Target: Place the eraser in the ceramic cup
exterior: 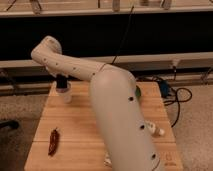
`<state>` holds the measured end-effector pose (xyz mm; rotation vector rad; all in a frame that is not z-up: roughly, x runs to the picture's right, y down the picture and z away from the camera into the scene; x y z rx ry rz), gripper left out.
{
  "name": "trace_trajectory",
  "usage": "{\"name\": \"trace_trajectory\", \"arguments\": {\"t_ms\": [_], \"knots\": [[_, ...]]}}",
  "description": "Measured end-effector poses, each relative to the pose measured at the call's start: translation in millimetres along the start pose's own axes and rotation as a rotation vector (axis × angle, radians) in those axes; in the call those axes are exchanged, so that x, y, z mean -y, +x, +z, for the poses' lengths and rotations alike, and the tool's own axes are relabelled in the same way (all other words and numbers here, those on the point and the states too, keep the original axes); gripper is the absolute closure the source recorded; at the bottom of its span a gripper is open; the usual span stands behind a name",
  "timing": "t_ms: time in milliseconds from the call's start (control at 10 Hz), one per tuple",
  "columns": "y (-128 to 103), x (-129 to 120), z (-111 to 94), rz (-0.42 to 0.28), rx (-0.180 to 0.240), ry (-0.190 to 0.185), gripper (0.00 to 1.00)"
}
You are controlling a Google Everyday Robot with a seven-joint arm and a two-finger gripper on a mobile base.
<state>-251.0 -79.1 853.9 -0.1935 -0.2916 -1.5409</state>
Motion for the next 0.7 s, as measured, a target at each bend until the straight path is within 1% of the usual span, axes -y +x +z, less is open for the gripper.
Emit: {"name": "trace_trajectory", "arguments": {"t_ms": [100, 200, 400, 500, 600, 700], "knots": [[-1, -1, 1, 0.001, 0.002, 0.003, 0.2], [-3, -4, 2, 0.002, 0.004, 0.008, 0.22], [-8, -17, 3, 0.004, 0.004, -0.003, 0.38], [-10, -29, 3, 0.007, 0.004, -0.011, 0.51], [-11, -31, 3, 0.008, 0.004, -0.01, 0.6], [-11, -31, 2, 0.009, 0.003, -0.01, 0.64]]}}
